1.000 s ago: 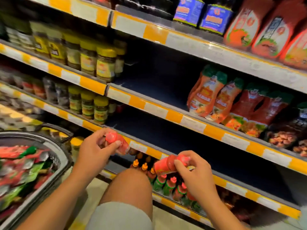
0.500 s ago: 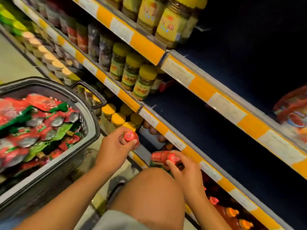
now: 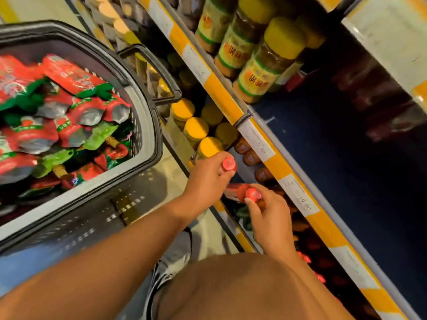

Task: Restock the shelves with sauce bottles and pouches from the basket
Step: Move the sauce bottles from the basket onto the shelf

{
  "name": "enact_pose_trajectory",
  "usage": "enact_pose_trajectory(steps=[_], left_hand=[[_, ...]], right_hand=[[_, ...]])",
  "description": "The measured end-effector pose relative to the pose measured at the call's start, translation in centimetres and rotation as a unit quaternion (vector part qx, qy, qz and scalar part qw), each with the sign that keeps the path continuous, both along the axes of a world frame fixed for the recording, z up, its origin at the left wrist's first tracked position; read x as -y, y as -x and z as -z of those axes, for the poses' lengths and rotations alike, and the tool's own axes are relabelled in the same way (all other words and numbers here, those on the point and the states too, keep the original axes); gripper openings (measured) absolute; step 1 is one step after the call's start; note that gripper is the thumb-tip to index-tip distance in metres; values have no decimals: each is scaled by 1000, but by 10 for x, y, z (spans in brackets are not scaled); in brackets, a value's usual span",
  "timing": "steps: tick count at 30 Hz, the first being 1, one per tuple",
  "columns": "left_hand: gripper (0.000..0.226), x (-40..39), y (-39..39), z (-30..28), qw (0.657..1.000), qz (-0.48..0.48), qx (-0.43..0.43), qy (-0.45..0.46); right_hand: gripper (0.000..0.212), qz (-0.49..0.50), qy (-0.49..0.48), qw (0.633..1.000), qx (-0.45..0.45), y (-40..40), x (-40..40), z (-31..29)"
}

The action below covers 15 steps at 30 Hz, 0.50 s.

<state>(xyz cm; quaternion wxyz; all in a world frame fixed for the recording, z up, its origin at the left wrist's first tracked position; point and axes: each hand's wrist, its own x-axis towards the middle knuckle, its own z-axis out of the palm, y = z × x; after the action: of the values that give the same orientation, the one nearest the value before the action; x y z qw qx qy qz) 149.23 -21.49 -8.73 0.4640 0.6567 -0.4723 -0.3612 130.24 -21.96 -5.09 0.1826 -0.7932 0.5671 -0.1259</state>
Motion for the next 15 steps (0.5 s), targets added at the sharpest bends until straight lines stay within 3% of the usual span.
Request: enact_pose_trajectory(steps=[4, 8, 12, 15], left_hand=[[8, 29, 6, 20, 999, 23, 25, -38], [14, 56, 13, 33, 995, 29, 58, -78], [30, 83, 17, 41, 989, 24, 81, -119], [32, 99, 18, 47, 983, 17, 104, -149]], right_hand=[[36, 41, 10, 999, -16, -2, 23, 22], [27, 102, -56, 991, -65, -6, 44, 38], [50, 163, -135, 968, -137, -15, 67, 50], [47, 147, -168, 965, -135, -20, 76, 52]])
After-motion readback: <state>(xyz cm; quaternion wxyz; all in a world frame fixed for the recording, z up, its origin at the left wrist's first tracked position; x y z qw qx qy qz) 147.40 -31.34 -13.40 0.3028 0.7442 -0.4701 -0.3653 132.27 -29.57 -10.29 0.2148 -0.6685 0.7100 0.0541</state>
